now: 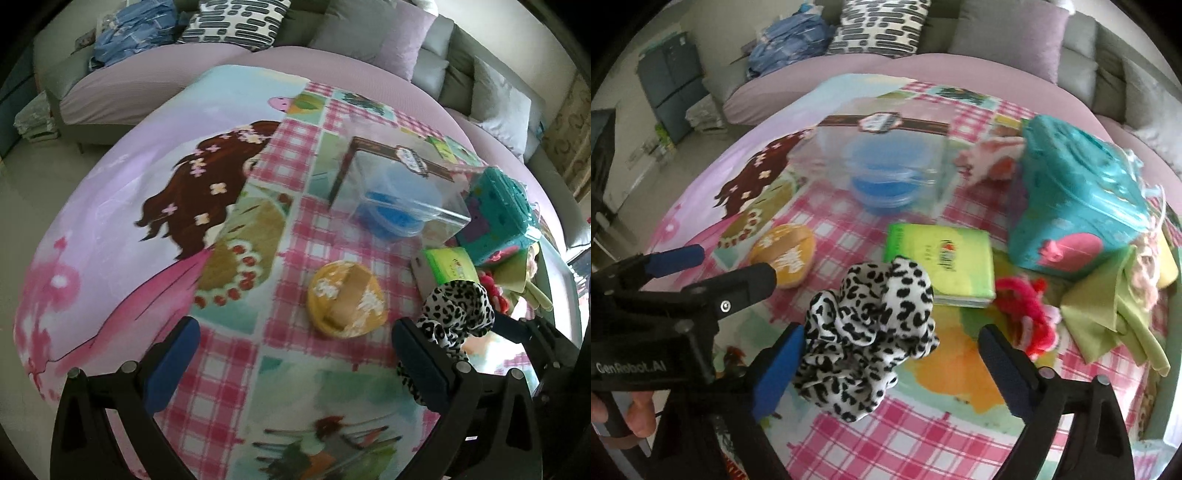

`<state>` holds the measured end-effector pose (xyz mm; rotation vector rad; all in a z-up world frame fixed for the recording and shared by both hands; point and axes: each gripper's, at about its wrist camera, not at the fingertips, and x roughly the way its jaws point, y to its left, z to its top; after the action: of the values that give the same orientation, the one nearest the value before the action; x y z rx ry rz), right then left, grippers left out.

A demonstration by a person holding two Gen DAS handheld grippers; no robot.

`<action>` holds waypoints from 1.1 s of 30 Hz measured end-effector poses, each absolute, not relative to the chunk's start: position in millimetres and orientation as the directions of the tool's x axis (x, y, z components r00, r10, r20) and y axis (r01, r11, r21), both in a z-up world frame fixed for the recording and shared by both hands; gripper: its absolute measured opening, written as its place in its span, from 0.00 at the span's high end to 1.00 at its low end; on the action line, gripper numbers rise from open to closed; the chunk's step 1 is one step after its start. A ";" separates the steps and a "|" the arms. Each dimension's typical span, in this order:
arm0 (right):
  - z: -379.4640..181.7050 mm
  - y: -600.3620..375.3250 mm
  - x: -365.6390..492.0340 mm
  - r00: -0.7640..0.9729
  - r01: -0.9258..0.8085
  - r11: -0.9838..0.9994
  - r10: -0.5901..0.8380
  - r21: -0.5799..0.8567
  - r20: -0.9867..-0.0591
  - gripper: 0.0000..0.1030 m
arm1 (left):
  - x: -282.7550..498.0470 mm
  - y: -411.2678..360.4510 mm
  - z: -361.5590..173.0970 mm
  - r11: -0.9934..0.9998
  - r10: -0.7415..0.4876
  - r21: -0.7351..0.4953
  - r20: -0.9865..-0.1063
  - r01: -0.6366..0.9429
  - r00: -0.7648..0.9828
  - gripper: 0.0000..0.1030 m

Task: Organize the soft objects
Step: 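Grasp the leopard scrunchie with the right tool while the left grasps the orange bun, then carry the scrunchie with the right tool while the left carries the bun to the tray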

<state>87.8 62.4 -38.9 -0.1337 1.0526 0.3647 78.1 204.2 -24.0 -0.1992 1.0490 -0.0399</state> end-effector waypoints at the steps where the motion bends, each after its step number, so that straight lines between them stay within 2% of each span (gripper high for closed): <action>1: -38.4 60.4 88.4 0.443 -0.349 0.935 0.226 0.065 -0.867 0.14 | 80.4 201.5 -23.5 0.982 -0.131 -0.182 -0.857 -0.054 0.499 0.00; 3: -37.3 55.5 89.4 0.449 -0.333 0.941 0.219 0.065 -0.866 0.17 | 85.1 195.3 -23.0 0.983 -0.134 -0.177 -0.858 -0.039 0.496 0.00; 5: -36.1 50.9 89.8 0.453 -0.322 0.945 0.215 0.066 -0.865 0.23 | 89.7 188.5 -22.6 0.985 -0.133 -0.168 -0.860 -0.026 0.493 0.00; 7: -34.9 46.7 89.4 0.458 -0.314 0.947 0.210 0.064 -0.863 0.33 | 93.3 183.4 -22.9 0.987 -0.133 -0.162 -0.862 -0.016 0.489 0.00; 9: -34.4 42.8 89.2 0.461 -0.306 0.950 0.207 0.065 -0.863 0.37 | 95.5 179.8 -23.8 0.988 -0.132 -0.157 -0.865 -0.011 0.485 0.01; 12: -34.4 35.1 88.8 0.461 -0.290 0.955 0.202 0.069 -0.864 0.46 | 98.4 173.1 -28.1 0.989 -0.128 -0.147 -0.874 -0.002 0.469 0.12; 17: -32.6 20.9 85.0 0.465 -0.264 0.962 0.191 0.071 -0.865 0.56 | 99.3 166.4 -34.9 0.991 -0.113 -0.132 -0.883 -0.010 0.456 0.16; 18: -32.7 19.7 84.0 0.466 -0.259 0.963 0.189 0.071 -0.865 0.58 | 99.2 164.7 -35.2 0.992 -0.109 -0.127 -0.884 -0.010 0.455 0.21; 19: -31.8 16.9 82.6 0.466 -0.255 0.964 0.187 0.071 -0.865 0.60 | 98.9 162.3 -35.0 0.993 -0.105 -0.121 -0.884 -0.007 0.456 0.29; 24: -24.5 2.5 73.5 0.467 -0.236 0.969 0.177 0.071 -0.866 0.65 | 96.4 155.1 -36.0 0.998 -0.030 -0.051 -0.893 -0.035 0.450 0.49; 29: -19.8 -19.2 62.6 0.468 -0.209 0.975 0.167 0.075 -0.868 0.66 | 91.6 156.2 -36.4 0.995 -0.007 -0.050 -0.900 -0.086 0.437 0.51; 33: -18.6 -33.9 56.7 0.456 -0.192 0.978 0.166 0.085 -0.874 0.70 | 81.2 153.8 -28.4 0.984 -0.035 -0.106 -0.906 -0.145 0.421 0.51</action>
<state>56.7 -33.9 -18.6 -0.0267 1.0751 0.2203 81.2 153.8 -28.4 -0.1772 1.1359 0.0688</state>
